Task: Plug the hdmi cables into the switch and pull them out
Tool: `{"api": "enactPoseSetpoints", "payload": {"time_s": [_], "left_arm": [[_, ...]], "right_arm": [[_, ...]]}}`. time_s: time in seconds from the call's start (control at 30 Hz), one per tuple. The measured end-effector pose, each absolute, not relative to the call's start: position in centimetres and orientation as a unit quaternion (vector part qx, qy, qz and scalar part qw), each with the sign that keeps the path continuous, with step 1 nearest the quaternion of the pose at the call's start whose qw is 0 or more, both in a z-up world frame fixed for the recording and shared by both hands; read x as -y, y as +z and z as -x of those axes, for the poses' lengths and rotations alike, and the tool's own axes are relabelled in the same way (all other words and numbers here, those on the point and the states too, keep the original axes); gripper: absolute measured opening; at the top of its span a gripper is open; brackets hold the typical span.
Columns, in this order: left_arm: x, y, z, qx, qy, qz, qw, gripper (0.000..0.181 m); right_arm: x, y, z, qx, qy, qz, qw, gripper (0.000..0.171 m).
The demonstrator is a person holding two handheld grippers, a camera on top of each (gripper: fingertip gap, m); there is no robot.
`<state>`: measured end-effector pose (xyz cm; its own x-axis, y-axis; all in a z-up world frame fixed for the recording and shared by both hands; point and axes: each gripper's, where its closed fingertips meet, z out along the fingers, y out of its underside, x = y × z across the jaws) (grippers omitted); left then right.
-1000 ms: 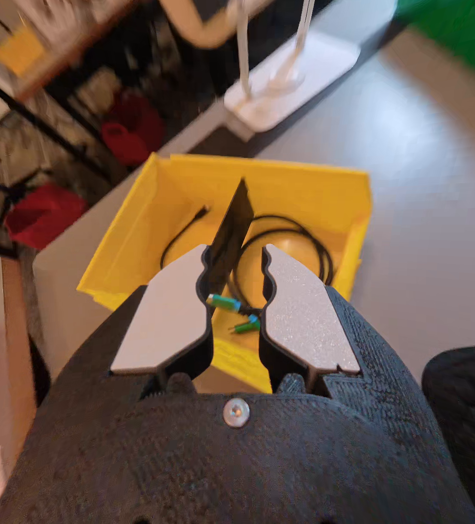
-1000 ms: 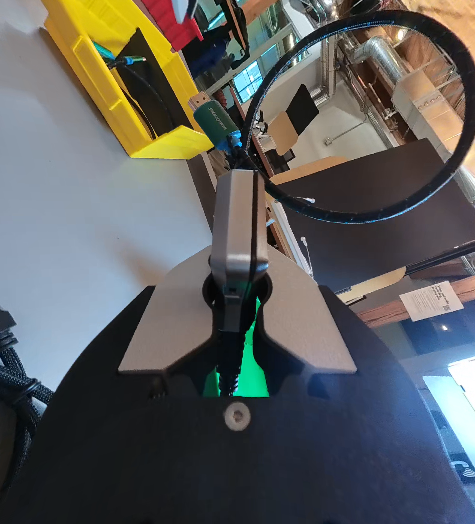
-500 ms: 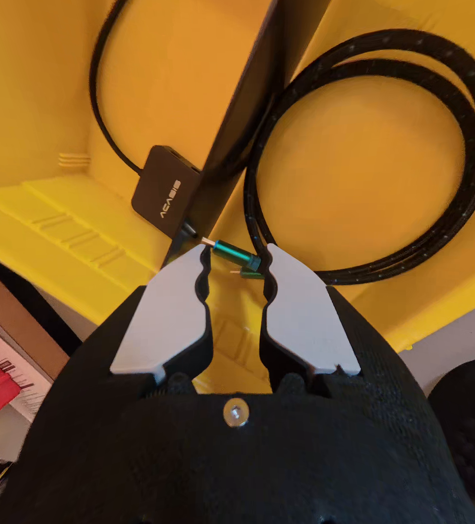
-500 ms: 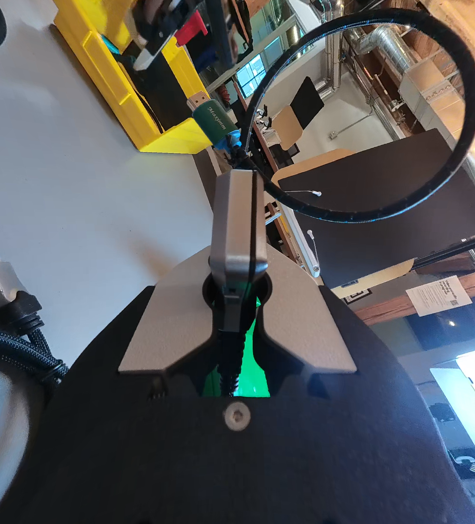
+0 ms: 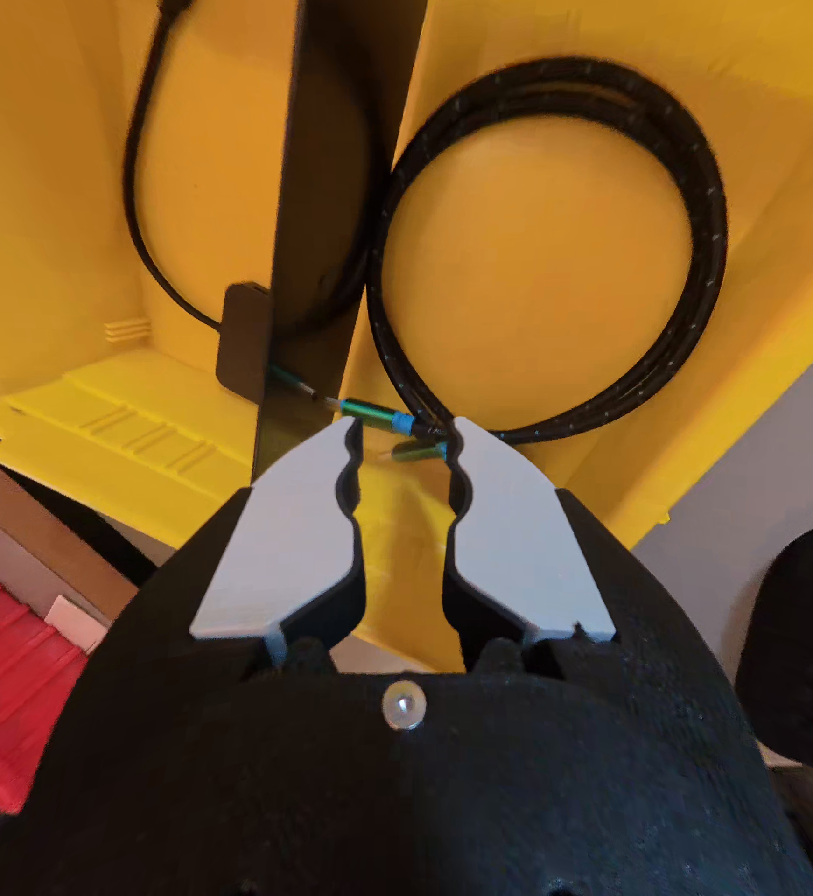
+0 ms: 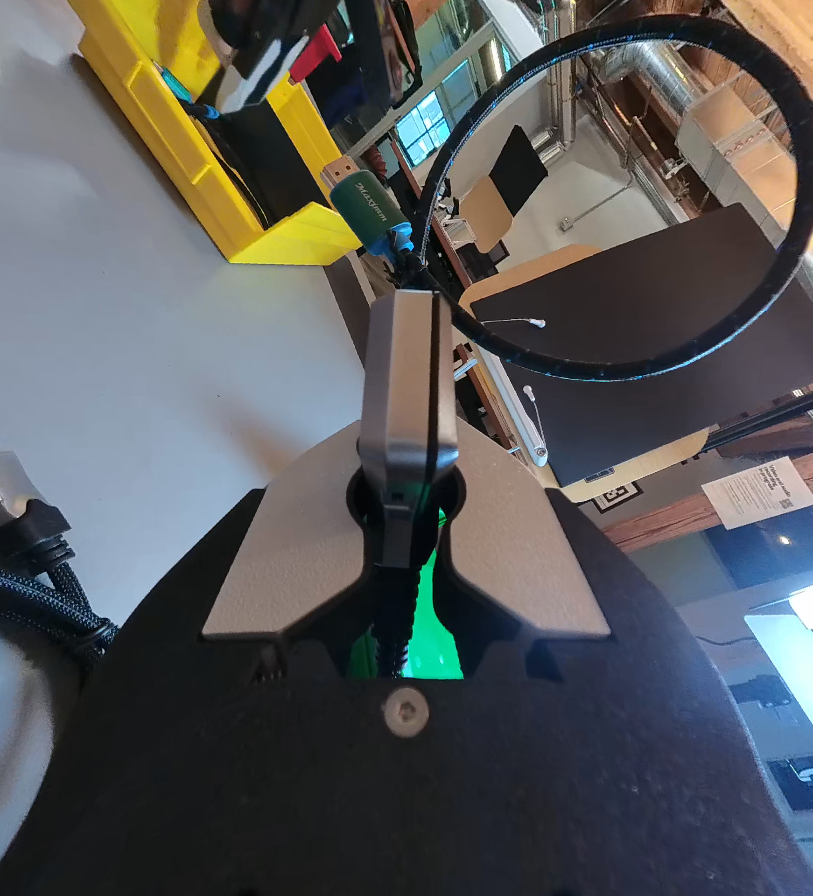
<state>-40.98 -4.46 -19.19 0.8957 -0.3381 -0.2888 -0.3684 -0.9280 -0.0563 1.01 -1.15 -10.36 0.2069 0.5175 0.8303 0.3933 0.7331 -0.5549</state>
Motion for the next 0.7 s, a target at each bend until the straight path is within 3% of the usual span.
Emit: {"api": "enactPoseSetpoints", "payload": {"time_s": [0.03, 0.33, 0.5, 0.7], "left_arm": [[4.7, -19.5, 41.3, -0.177, 0.144, 0.973, 0.037, 0.036], [5.7, -23.5, 42.5, -0.094, 0.136, 0.981, -0.106, 0.031], [5.0, -22.5, 41.3, -0.148, 0.109, 0.98, -0.076, 0.018], [3.8, -16.1, 37.8, -0.214, 0.051, 0.973, 0.074, 0.016]], "right_arm": [[1.2, -10.3, -1.0, 0.628, 0.045, 0.363, 0.687, 0.023], [1.1, -10.5, -1.1, 0.627, 0.05, 0.37, 0.684, 0.023], [1.1, -10.2, -1.6, 0.623, 0.053, 0.368, 0.688, 0.023], [0.8, -10.4, -1.7, 0.623, 0.055, 0.371, 0.687, 0.023]]}}
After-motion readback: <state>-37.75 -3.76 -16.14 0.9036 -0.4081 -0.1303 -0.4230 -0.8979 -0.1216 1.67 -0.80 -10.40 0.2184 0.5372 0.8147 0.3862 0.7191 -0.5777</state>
